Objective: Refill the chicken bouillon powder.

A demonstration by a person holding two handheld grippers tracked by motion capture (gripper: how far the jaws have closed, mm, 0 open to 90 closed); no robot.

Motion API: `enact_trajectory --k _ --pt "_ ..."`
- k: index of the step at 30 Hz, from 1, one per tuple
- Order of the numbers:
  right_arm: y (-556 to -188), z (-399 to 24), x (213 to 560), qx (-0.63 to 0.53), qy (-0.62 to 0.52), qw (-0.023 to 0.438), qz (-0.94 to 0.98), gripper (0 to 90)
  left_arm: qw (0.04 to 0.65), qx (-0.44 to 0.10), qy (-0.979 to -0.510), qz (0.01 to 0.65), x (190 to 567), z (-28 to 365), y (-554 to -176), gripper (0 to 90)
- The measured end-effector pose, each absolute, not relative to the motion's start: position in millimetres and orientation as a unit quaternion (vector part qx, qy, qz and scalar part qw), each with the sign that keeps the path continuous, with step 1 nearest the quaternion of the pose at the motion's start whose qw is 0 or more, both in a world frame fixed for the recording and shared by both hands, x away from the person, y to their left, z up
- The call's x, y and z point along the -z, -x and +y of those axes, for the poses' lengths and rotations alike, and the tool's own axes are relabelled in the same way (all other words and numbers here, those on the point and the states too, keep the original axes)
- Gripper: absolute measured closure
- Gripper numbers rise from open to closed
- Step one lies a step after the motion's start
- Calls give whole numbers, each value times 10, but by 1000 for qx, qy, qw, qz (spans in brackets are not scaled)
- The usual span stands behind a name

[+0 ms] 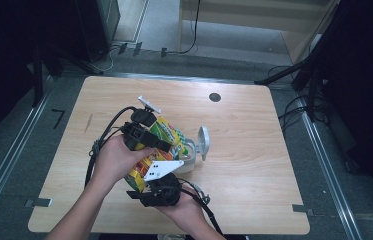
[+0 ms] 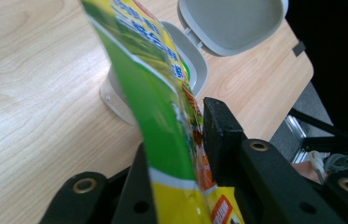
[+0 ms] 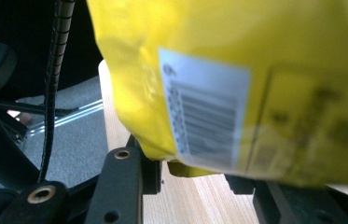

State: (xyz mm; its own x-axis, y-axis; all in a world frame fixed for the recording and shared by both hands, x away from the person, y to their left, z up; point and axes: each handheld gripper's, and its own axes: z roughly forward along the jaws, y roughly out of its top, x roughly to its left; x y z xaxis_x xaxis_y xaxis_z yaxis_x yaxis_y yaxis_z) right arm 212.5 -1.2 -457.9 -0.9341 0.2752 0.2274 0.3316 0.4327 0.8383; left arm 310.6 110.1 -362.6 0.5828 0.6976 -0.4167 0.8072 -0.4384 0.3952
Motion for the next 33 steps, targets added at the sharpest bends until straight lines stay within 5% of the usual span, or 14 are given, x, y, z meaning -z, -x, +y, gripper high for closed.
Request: enact_trajectory --k 5,9,19,33 --pt "-2084 11 4575 497 167 -3 -852 545 283 95 -840 453 3620 1093 -3126 818" --pt "-2097 18 4567 493 173 -9 -852 629 284 93 -839 454 3605 1091 -3130 800" --pt "-2214 -50 4525 518 213 31 -828 635 285 93 -843 445 3568 1069 -3098 662" --pt "-2210 65 4470 511 191 -5 -838 614 256 47 -858 443 3418 983 -3106 844"
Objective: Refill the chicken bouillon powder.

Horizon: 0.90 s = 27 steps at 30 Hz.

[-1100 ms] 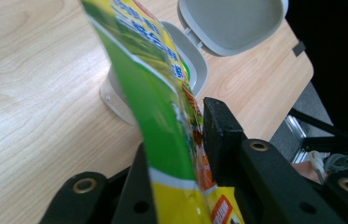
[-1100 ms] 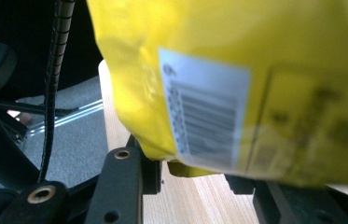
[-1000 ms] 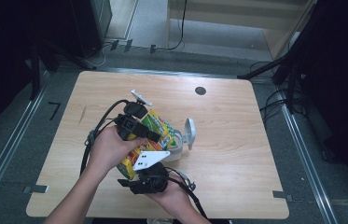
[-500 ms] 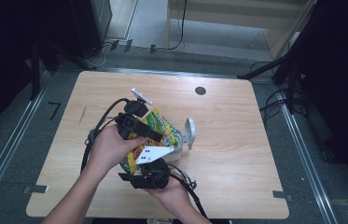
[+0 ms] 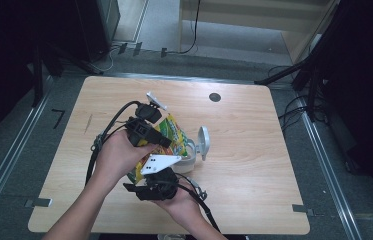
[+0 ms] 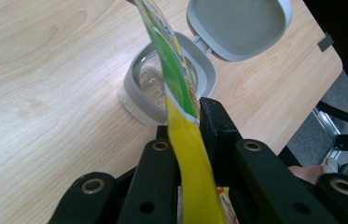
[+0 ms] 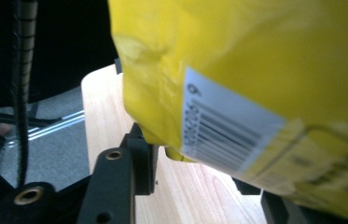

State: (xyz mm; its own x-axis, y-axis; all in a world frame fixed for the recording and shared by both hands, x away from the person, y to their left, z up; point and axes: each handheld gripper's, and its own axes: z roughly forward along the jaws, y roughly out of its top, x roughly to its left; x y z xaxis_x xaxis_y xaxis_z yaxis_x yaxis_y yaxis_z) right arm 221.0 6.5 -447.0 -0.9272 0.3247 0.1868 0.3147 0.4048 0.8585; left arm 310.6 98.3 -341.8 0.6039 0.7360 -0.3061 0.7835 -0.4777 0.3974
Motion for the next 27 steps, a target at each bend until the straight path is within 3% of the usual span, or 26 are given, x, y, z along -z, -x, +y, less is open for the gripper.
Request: enact_trajectory --k 22,27 --pt "-2309 99 4378 -516 -212 -3 830 625 262 69 -851 451 3372 981 -3283 801" --pt "-2316 124 4357 -522 -212 -1 826 575 255 66 -854 448 3322 936 -3305 806"
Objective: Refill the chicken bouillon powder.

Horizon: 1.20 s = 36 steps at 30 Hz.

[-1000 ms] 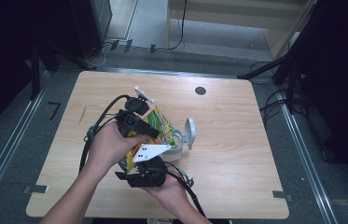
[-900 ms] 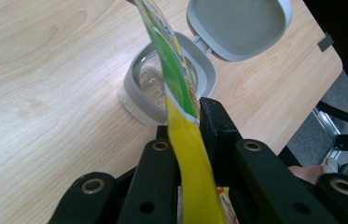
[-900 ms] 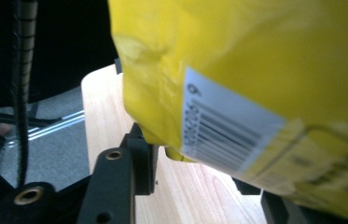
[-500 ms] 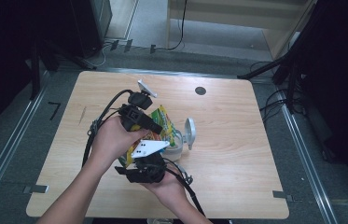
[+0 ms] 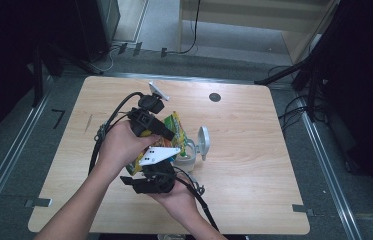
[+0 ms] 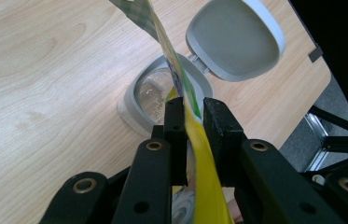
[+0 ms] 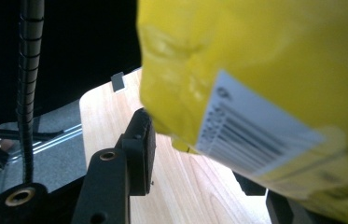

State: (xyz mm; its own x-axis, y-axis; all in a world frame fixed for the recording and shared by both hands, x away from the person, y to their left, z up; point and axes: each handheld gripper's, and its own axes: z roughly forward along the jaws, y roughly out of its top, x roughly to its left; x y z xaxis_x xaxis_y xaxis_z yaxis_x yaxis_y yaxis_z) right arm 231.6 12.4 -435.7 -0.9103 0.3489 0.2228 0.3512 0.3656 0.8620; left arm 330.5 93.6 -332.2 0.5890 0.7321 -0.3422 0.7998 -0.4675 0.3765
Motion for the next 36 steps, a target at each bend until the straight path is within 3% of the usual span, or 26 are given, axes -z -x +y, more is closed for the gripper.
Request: enact_trajectory --k 4,13,23,36 --pt "-2329 112 4344 524 219 -5 -823 634 255 67 -855 447 3309 907 -3322 807" --pt "-2348 99 4352 529 229 -4 -817 672 244 65 -860 443 3290 861 -3324 816" --pt "-2373 96 4313 531 235 -1 -814 630 246 67 -859 444 3274 857 -3383 801" --pt "-2392 95 4280 534 244 1 -810 665 240 82 -860 443 3264 843 -3465 806"
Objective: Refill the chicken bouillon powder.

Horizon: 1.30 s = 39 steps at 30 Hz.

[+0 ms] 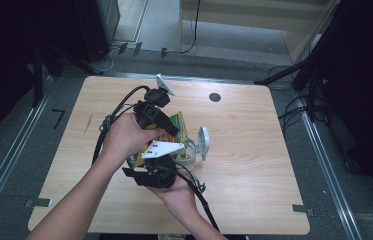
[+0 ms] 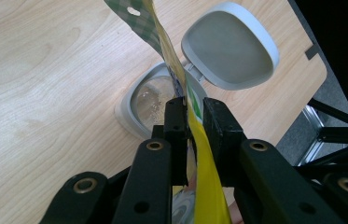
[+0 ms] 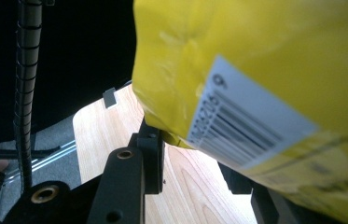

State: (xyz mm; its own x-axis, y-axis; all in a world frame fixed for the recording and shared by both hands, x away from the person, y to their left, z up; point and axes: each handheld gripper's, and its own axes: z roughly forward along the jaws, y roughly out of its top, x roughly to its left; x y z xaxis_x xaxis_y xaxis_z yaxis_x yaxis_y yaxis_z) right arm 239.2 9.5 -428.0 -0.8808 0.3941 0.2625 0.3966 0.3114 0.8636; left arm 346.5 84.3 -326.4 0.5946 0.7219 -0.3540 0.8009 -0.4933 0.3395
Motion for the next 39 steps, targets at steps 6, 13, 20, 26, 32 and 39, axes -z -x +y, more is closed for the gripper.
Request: enact_trajectory --k 6,13,20,26,32,39 --pt "-2400 101 4255 531 247 0 -811 662 245 83 -858 444 3246 857 -3480 794" --pt "-2403 106 4240 532 247 -1 -810 662 241 84 -859 443 3241 853 -3502 796" --pt "-2408 102 4241 531 248 0 -810 662 241 83 -859 443 3244 848 -3505 795" --pt "-2409 100 4240 532 251 1 -809 662 241 84 -860 441 3233 832 -3510 796" --pt "-2409 102 4242 533 249 -5 -809 669 240 83 -861 441 3225 821 -3499 796" --pt "-2415 106 4250 536 251 -4 -806 680 232 74 -865 439 3208 789 -3488 800"
